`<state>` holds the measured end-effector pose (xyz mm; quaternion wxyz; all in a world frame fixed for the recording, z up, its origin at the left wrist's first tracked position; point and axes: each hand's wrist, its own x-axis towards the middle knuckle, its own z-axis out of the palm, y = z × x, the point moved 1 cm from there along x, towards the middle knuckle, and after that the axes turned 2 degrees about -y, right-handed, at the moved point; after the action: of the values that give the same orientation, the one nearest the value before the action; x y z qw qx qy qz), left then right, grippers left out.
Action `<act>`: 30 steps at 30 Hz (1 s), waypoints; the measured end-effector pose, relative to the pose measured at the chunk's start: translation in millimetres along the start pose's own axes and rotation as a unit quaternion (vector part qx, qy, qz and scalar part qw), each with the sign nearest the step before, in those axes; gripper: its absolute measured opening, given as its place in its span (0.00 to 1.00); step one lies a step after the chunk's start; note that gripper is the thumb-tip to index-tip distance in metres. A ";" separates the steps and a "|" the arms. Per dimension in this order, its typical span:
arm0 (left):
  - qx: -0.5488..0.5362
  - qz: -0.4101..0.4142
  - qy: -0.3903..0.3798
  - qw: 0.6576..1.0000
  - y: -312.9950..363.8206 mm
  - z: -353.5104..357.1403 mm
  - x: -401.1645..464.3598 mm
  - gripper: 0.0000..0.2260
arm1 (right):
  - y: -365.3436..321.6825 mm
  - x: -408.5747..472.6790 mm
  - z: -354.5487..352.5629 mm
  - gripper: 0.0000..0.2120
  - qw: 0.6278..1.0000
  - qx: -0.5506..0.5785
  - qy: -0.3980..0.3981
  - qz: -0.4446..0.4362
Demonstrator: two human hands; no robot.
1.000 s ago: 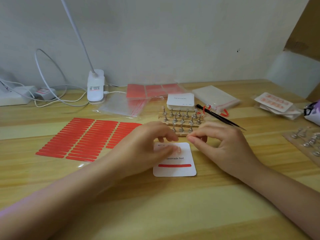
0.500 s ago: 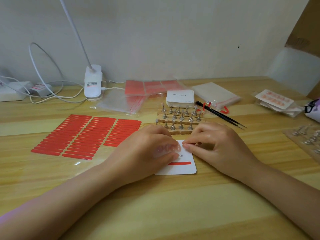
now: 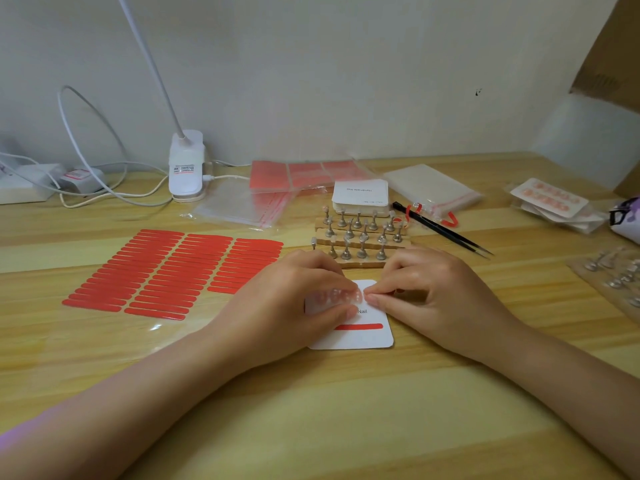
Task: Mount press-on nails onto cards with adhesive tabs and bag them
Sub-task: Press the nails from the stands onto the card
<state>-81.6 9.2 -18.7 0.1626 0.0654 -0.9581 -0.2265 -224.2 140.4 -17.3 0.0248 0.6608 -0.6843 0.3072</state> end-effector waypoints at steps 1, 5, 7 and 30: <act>0.000 -0.001 -0.001 1.000 -0.2 0.0 0.1 0.11 | 0.2 -0.1 0.1 0.08 1.000 0.002 -0.001 0.001; 0.000 -0.003 -0.002 1.000 -0.6 -0.1 1.2 0.11 | 0.3 0.2 -1.1 0.06 1.000 0.004 -0.008 0.005; 0.000 -0.003 -0.003 1.000 -1.5 0.1 1.3 0.12 | -1.1 0.2 -2.1 0.05 1.000 -0.021 -0.012 0.000; -0.195 -0.081 -0.005 0.977 -1.8 -9.4 2.0 0.21 | 2.7 -0.5 -4.3 0.05 0.979 0.140 0.077 0.125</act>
<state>-80.2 3.3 -11.0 0.1484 0.1090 -0.8878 -0.4218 -228.2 142.7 -15.1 -0.0541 0.5411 -0.7080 0.4505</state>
